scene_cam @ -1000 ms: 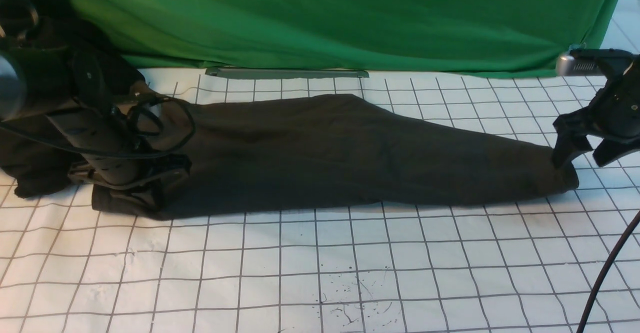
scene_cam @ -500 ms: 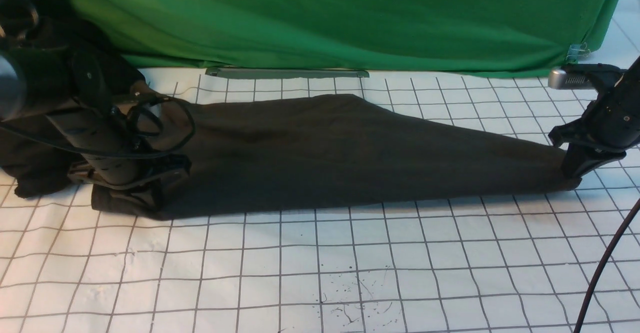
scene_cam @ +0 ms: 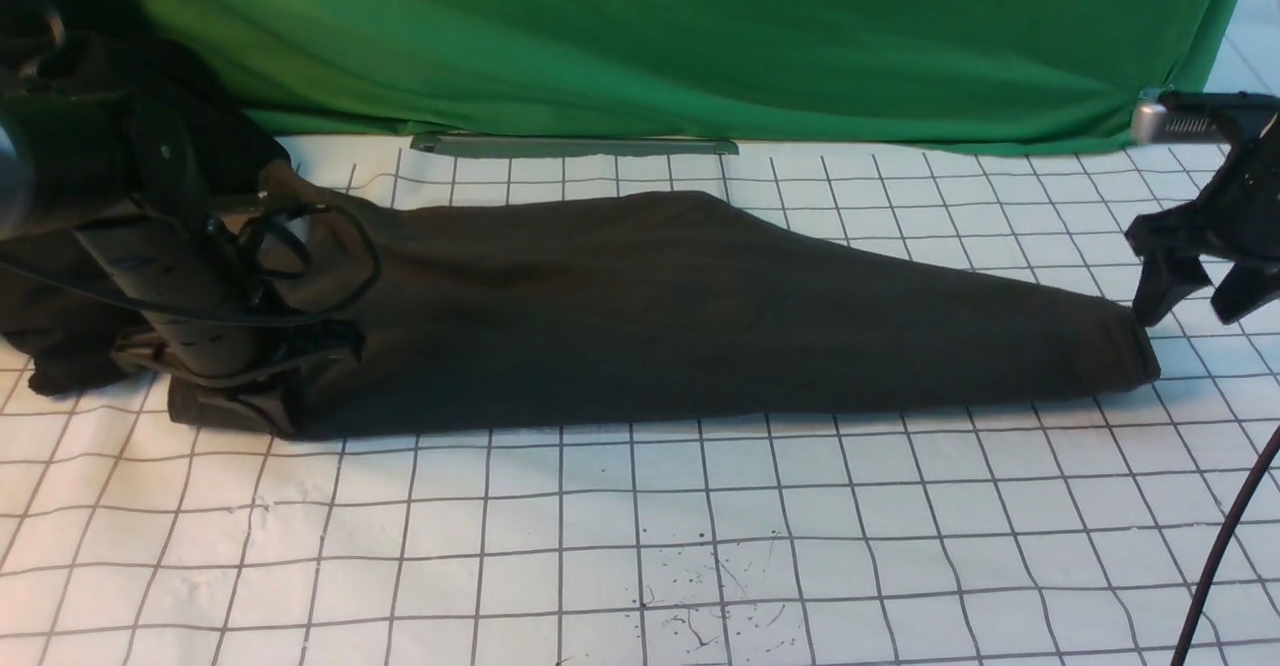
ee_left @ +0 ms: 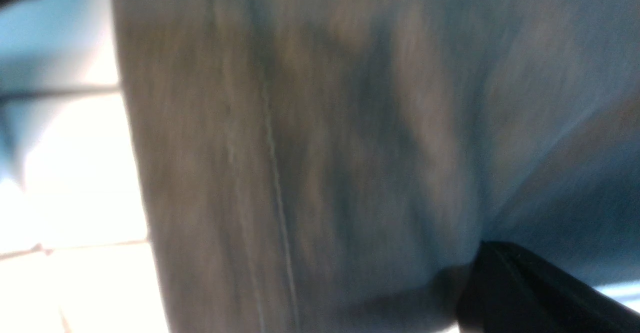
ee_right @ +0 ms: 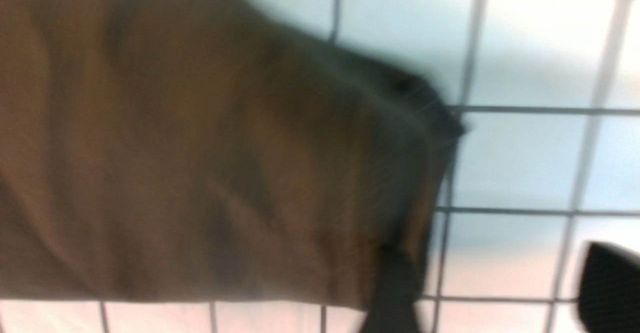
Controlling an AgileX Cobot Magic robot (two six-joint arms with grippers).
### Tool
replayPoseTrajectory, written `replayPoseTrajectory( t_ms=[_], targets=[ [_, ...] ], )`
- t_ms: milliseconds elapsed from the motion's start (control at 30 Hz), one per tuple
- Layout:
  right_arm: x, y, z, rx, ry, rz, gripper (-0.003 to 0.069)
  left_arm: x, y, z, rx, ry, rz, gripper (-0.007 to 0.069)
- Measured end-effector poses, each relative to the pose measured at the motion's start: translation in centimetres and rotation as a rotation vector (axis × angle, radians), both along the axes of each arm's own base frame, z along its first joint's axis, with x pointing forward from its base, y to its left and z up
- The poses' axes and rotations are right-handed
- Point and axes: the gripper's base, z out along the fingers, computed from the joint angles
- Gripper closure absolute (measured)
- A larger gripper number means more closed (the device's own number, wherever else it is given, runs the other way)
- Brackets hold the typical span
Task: Fold a long-sleeved shirt over a white checkered tablecloth.
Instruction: 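Pull the folded dark garment lengthwise by its ends to straighten it flat on the table, then fold the right end of the dark garment over onto its left end with the right gripper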
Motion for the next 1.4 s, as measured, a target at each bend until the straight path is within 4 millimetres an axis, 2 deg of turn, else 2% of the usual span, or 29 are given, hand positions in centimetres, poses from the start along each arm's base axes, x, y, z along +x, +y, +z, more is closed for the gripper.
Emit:
replayPoseTrajectory(
  t_ms=[67,167,267,400,433,633,700,733,767,800,833,900,933,967,1000,1200,1233,1333,1367,1400],
  targets=[
    [0.4,0.1,1.0,0.001,-0.029,-0.02,0.0053,-0.3,0.3,1.3,0.021,-0.027,-0.008,0.0629],
    [0.6,0.7,1.5,0.008,-0.049,-0.016,0.0032,-0.6,0.6,2.5,0.032,-0.06,-0.011,0.0629],
    [0.9,1.8,1.0,0.032,-0.04,-0.007,0.0028,-0.9,0.6,3.6,0.032,-0.086,-0.011,0.0629],
    [1.3,2.4,-0.9,0.042,0.003,0.001,0.0028,-1.2,0.5,4.0,0.031,-0.081,-0.011,0.0629],
    [1.6,2.4,-2.2,0.046,0.036,-0.001,0.0028,-1.4,0.5,4.2,0.025,-0.06,-0.009,0.0629],
    [2.0,2.4,-6.3,0.052,0.137,-0.004,0.0053,-2.3,0.2,5.1,-0.012,-0.034,0.004,0.0629],
    [2.0,2.4,-6.7,0.047,0.155,0.002,0.0116,-2.6,0.1,5.9,-0.021,-0.051,0.006,0.0629],
    [2.0,2.4,-6.7,0.047,0.155,0.002,0.0125,-2.7,0.1,6.0,-0.021,-0.056,0.004,0.0629],
    [2.0,2.4,-6.8,0.046,0.154,0.02,0.0248,-3.0,0.1,6.9,-0.021,-0.077,0.001,0.0629],
    [2.0,2.4,-6.8,0.046,0.154,0.023,0.0248,-3.0,0.1,6.9,-0.021,-0.077,0.001,0.0629],
    [2.0,2.5,-6.8,0.05,0.154,0.038,0.0371,-3.3,0.1,7.6,-0.022,-0.095,-0.003,0.0629],
    [2.0,2.5,-6.8,0.057,0.156,0.055,0.0536,-3.7,0.1,8.8,-0.025,-0.129,-0.007,0.0629],
    [1.9,2.5,-6.6,0.061,0.159,0.061,0.059,-4.2,0.1,9.8,-0.027,-0.157,-0.009,0.0629],
    [1.9,2.4,-6.5,0.06,0.157,0.063,0.059,-4.2,0.1,9.9,-0.028,-0.161,-0.009,0.0629],
    [1.7,2.1,-5.8,0.063,0.148,0.059,0.062,-4.8,0.0,11.0,-0.029,-0.191,-0.013,0.0629],
    [1.1,0.5,-2.1,0.056,0.071,-0.005,0.0631,-6.8,0.0,14.0,-0.035,-0.259,-0.019,0.0629],
    [0.9,0.4,-0.6,0.057,0.038,-0.019,0.0632,-7.3,0.0,14.8,-0.034,-0.282,-0.021,0.0629],
    [0.4,1.0,1.4,0.059,-0.005,-0.011,0.0631,-7.8,0.0,15.4,-0.034,-0.299,-0.022,0.0629],
    [0.0,2.2,3.0,0.067,-0.039,0.006,0.0634,-8.1,0.0,15.7,-0.035,-0.308,-0.023,0.0629],
    [0.0,2.4,3.0,0.07,-0.039,0.009,0.0634,-8.1,0.0,15.7,-0.036,-0.308,-0.023,0.0629]
  ],
)
